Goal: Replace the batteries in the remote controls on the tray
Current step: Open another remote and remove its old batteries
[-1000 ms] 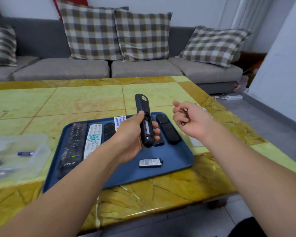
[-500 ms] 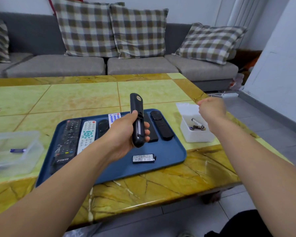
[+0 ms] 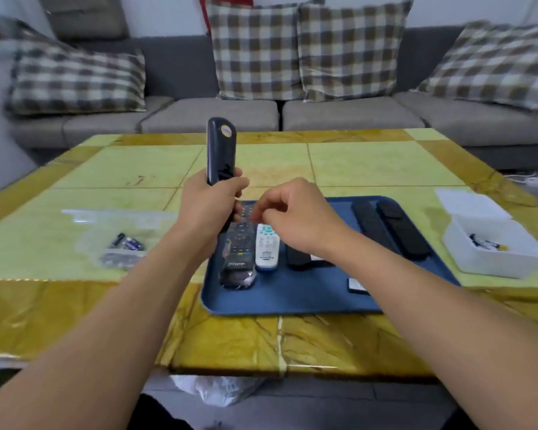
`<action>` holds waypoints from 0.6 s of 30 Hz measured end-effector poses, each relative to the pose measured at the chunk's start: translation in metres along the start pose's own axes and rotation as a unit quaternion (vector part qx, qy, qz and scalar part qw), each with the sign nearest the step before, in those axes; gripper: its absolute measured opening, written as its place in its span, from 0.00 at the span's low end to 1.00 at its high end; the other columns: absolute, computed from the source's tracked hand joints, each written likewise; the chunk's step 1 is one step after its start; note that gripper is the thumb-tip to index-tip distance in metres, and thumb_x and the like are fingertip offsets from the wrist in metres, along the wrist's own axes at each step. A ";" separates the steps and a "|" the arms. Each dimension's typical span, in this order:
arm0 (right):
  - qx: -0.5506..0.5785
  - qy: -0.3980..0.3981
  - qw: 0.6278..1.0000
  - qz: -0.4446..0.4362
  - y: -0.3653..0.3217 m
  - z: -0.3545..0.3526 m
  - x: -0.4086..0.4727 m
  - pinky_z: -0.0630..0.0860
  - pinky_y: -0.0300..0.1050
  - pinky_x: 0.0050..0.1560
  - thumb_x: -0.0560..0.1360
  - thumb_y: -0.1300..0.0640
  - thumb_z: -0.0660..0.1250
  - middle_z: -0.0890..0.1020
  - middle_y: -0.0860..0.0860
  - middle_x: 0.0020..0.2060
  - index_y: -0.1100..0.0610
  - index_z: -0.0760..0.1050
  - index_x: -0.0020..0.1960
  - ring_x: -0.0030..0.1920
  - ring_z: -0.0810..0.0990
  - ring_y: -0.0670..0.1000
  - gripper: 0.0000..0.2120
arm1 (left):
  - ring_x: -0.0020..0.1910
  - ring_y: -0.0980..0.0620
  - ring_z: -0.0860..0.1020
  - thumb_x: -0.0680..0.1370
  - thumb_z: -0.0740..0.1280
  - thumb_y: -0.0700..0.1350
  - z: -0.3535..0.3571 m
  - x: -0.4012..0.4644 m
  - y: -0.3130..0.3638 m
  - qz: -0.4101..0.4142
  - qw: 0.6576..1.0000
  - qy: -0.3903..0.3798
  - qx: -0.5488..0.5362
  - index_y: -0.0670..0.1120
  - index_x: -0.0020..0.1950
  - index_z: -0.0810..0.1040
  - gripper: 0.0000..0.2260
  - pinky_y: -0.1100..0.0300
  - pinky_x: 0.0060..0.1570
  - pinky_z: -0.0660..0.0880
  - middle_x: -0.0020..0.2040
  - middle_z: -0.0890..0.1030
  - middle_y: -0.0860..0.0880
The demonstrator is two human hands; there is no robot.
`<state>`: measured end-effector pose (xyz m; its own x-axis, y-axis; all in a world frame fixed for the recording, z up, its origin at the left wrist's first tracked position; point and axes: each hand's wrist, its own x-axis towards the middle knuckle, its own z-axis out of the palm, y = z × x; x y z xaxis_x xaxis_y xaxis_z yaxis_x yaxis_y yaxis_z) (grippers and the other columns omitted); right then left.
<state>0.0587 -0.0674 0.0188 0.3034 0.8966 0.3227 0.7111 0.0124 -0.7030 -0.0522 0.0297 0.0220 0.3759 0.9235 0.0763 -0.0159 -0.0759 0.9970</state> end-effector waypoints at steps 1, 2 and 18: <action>-0.006 -0.041 0.999 -0.012 -0.006 0.010 0.002 0.78 0.39 0.40 0.71 0.68 0.63 0.85 0.46 0.34 0.55 0.86 0.41 0.36 0.81 0.41 0.15 | 0.24 0.53 0.71 0.75 0.72 0.39 -0.017 0.001 0.003 0.007 1.000 0.013 0.004 0.46 0.46 0.78 0.05 0.61 0.26 0.68 0.30 0.74 0.51; -0.018 -0.084 0.996 -0.026 -0.013 0.021 0.004 0.74 0.33 0.35 0.71 0.68 0.62 0.83 0.43 0.31 0.55 0.86 0.41 0.33 0.79 0.38 0.15 | 0.24 0.53 0.71 0.74 0.72 0.39 -0.033 0.000 0.006 0.015 1.000 0.025 0.010 0.46 0.46 0.78 0.05 0.61 0.26 0.68 0.29 0.74 0.52; -0.109 -0.158 0.978 -0.087 -0.041 0.107 0.019 0.67 0.35 0.58 0.79 0.61 0.60 0.76 0.47 0.67 0.49 0.67 0.75 0.64 0.75 0.47 0.25 | 0.25 0.52 0.76 0.74 0.72 0.39 -0.170 -0.008 0.003 0.084 0.980 0.072 0.163 0.39 0.43 0.80 0.04 0.62 0.23 0.70 0.34 0.82 0.39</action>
<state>-0.0321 -0.0036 -0.0141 -0.0208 0.9817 0.1891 0.8627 0.1132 -0.4929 -0.2123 0.0859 0.0270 0.2574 0.9298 0.2632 0.2406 -0.3254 0.9145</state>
